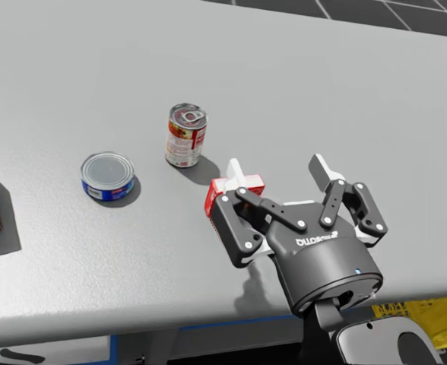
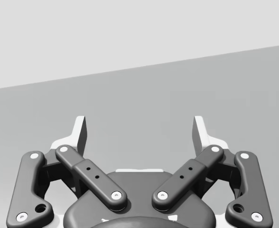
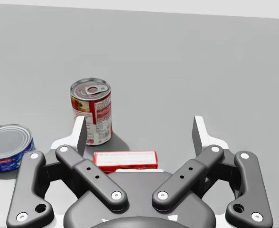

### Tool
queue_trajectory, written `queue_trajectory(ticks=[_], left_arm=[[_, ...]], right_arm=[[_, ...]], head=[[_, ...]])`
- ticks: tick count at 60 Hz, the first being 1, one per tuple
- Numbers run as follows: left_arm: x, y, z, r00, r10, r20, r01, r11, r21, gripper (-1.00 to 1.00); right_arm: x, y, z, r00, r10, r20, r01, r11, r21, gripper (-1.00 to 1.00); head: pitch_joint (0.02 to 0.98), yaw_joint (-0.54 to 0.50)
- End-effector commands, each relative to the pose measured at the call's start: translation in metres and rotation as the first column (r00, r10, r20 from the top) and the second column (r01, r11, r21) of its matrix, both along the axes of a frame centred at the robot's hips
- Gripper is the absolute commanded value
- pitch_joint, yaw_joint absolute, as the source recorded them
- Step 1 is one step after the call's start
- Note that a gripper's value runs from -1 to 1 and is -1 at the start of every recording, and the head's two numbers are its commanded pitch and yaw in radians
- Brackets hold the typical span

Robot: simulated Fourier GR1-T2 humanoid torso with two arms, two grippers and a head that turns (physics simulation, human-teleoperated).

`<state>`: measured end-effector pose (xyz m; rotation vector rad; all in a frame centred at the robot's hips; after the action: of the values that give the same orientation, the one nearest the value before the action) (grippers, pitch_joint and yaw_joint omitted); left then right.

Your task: Pick up the gelatin box and lift it.

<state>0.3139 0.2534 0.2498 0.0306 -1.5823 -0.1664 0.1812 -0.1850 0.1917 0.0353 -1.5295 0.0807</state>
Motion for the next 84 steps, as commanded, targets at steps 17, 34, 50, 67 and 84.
queue_trajectory(ticks=[17, 34, 50, 67, 84], left_arm=[[0.001, 0.001, 0.0, 1.0, 0.008, 0.002, -0.008, 1.0, -0.001, -1.0], [0.001, 0.001, 0.0, 1.0, 0.012, 0.003, -0.012, 1.0, -0.001, -1.0], [0.001, 0.002, 0.0, 1.0, 0.012, 0.003, -0.012, 1.0, 0.0, -1.0], [0.001, 0.001, -0.001, 1.0, 0.013, 0.004, -0.013, 1.0, 0.003, -1.0], [0.002, 0.001, -0.002, 1.0, 0.012, 0.002, -0.012, 1.0, 0.006, -1.0]], right_arm=[[0.011, 0.019, -0.053, 0.984, -0.033, -0.175, 0.029, 0.999, -0.022, -1.0], [0.036, 0.02, -0.07, 0.98, -0.077, -0.182, 0.065, 0.995, -0.071, -1.0], [0.054, 0.022, -0.07, 0.962, -0.068, -0.265, 0.063, 0.998, -0.027, -1.0], [0.052, 0.024, -0.073, 0.967, -0.069, -0.244, 0.057, 0.997, -0.058, 1.0], [0.049, 0.023, -0.074, 0.967, -0.074, -0.244, 0.061, 0.996, -0.058, 0.98]], head=[[0.893, -0.28], [0.892, -0.28], [0.884, -0.28], [0.79, -0.28], [0.571, -0.31]])
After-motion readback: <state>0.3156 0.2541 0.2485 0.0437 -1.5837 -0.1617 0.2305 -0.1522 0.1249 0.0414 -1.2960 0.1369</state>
